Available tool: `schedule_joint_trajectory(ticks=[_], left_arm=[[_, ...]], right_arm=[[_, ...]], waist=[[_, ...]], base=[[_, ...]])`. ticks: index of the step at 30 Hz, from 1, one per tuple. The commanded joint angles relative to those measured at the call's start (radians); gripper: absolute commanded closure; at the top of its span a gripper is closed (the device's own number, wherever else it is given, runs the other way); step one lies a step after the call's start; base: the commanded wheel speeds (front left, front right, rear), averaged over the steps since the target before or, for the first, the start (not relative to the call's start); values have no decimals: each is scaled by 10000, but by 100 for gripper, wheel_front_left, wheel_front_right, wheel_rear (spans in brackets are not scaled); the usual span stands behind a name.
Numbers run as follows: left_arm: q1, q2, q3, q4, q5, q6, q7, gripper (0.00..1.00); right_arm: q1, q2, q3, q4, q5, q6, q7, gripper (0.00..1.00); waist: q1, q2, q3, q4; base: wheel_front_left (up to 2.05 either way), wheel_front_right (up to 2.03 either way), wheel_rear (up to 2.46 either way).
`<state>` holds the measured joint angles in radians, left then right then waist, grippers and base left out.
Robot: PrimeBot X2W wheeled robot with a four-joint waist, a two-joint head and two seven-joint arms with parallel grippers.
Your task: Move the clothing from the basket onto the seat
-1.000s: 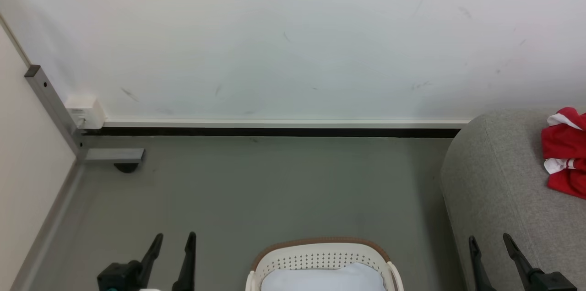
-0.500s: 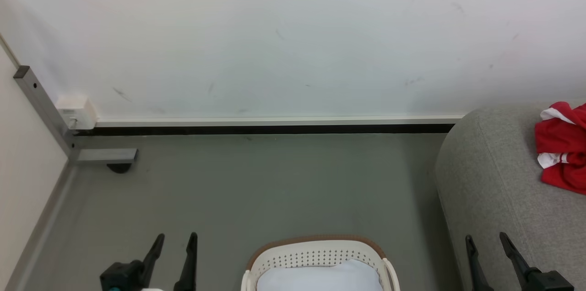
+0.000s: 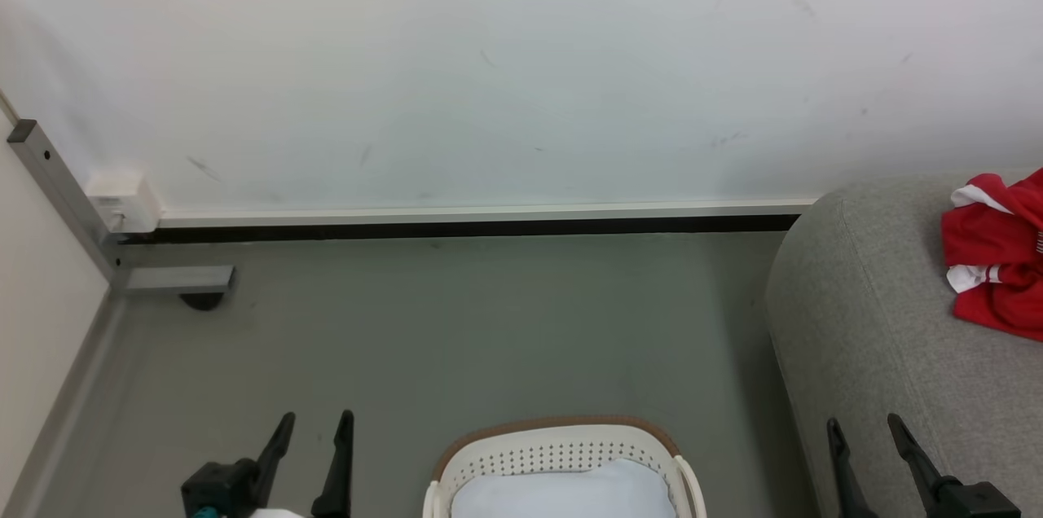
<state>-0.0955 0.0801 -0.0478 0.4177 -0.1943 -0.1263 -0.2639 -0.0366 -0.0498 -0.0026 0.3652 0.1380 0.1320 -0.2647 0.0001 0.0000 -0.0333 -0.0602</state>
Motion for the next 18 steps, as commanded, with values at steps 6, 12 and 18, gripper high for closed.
schedule_joint_trajectory(ticks=[6,12,18], left_arm=[[80,-39,-5,72,26,-8,8,100],[148,-98,151,211,-772,-10,302,100],[139,-111,244,49,-1731,-12,539,100]], right_arm=[[48,25,14,183,39,0,6,100],[20,61,-115,315,872,-1,285,100],[-19,54,-170,179,1867,-2,519,100]], waist=[[0,0,26,-16],[0,0,37,4],[0,0,51,29]], base=[[0,0,0],[0,0,0],[0,0,0]])
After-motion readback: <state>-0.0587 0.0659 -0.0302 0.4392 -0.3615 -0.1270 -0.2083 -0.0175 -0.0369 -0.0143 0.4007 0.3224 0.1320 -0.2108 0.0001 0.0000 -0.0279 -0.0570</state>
